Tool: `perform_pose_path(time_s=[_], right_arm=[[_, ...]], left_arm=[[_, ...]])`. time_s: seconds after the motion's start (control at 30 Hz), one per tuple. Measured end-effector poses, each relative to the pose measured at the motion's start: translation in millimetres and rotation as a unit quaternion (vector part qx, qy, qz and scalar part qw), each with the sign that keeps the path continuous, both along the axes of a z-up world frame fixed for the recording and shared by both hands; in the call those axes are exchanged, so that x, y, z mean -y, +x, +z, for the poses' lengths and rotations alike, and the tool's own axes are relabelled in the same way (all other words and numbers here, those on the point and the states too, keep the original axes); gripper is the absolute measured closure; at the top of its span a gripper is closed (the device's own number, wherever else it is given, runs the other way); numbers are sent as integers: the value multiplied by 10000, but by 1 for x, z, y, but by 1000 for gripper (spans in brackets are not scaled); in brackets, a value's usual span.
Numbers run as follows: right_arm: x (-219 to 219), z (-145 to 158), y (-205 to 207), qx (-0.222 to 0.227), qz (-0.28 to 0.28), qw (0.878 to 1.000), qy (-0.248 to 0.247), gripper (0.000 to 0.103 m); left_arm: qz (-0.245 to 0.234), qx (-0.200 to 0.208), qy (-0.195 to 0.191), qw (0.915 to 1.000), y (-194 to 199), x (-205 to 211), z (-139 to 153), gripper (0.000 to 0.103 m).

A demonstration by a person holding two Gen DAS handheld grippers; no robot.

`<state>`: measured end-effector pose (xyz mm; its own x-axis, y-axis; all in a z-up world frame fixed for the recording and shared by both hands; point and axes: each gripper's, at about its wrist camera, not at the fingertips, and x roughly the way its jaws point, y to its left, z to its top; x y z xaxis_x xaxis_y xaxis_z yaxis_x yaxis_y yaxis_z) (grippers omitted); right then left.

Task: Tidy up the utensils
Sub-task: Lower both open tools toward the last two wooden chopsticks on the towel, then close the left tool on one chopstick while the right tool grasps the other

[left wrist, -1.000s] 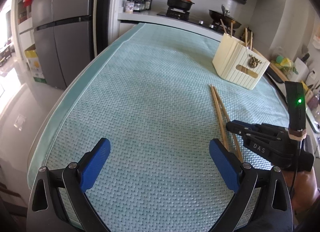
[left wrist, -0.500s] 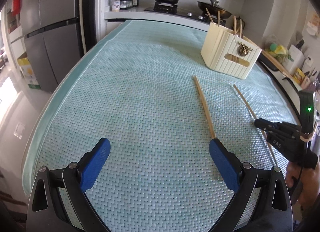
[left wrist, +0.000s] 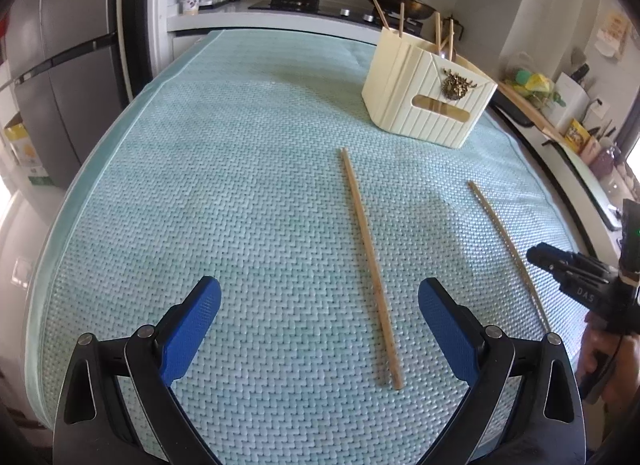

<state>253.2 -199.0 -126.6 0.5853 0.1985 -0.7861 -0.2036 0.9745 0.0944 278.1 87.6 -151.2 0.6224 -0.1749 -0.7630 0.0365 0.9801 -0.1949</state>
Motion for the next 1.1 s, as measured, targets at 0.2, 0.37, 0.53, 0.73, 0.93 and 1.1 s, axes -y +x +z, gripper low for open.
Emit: perform_pose_path(time_s=[0.2,0.37,0.53,0.73,0.93,1.1], right_arm=[[-5,1,19,-105,244,9996,79,69],[-11,-5,36,-377,410,9984,-98,69],[-12,-12,49,-496,470,9976,-130,69],[-26,-17,72,-554,615,9959,-378,69],[-39,-19,102,-503,692,9941,-664,70],[-45,-18,122,-566,784,9929,-686,92]], left_arm=[[-254,-197,-84,9994,21,5,0,4],[-398,-312,-32,9987,50,18,-2,4],[-494,-371,348,9975,83,36,-12,10],[-480,-691,567,9948,118,44,-35,24],[-519,-684,912,9921,131,53,-34,44],[-702,-707,1014,9898,131,67,-32,77]])
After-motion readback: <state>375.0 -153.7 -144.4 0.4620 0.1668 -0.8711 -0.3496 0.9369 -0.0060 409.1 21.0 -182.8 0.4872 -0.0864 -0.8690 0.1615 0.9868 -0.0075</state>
